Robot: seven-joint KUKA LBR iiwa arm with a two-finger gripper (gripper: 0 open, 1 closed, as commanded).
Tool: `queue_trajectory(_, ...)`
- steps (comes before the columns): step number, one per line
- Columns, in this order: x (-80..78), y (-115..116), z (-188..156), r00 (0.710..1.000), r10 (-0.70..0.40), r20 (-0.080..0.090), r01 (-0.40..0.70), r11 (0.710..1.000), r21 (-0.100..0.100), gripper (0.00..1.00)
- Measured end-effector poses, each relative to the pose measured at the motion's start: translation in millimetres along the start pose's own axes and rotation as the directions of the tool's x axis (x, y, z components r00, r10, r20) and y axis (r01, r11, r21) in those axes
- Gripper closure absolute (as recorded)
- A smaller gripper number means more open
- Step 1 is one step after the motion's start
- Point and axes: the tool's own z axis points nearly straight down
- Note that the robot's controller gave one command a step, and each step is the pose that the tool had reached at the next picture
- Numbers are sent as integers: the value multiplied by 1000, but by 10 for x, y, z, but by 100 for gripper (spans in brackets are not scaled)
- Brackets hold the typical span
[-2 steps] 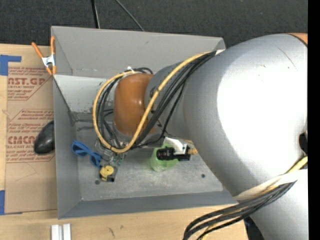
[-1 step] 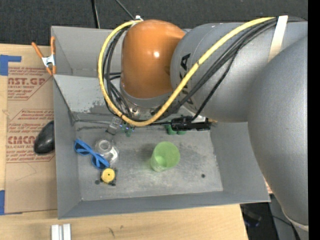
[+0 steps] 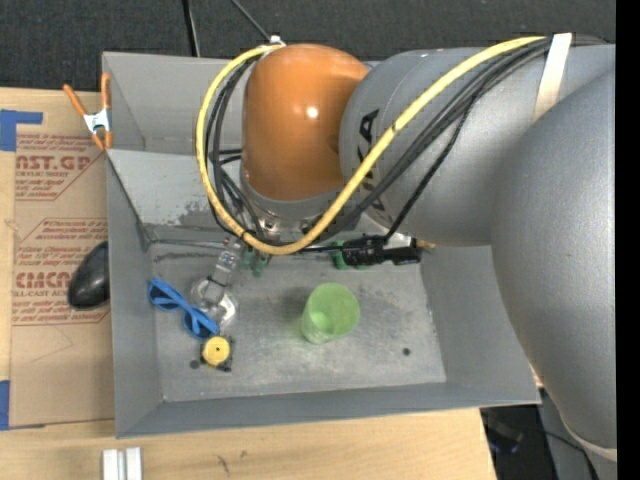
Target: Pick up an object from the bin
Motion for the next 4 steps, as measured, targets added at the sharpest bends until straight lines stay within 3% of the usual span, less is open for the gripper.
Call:
queue_trajectory(1,8,-130,1378,998,-66,-7,66,998,7,0)
queue_trajectory(2,-6,-109,1330,998,-66,-2,66,998,0,100)
queue_trajectory(3,11,-30,249,999,-49,5,49,999,-6,100)
queue_trajectory(4,42,110,831,999,38,-5,-38,999,3,100)
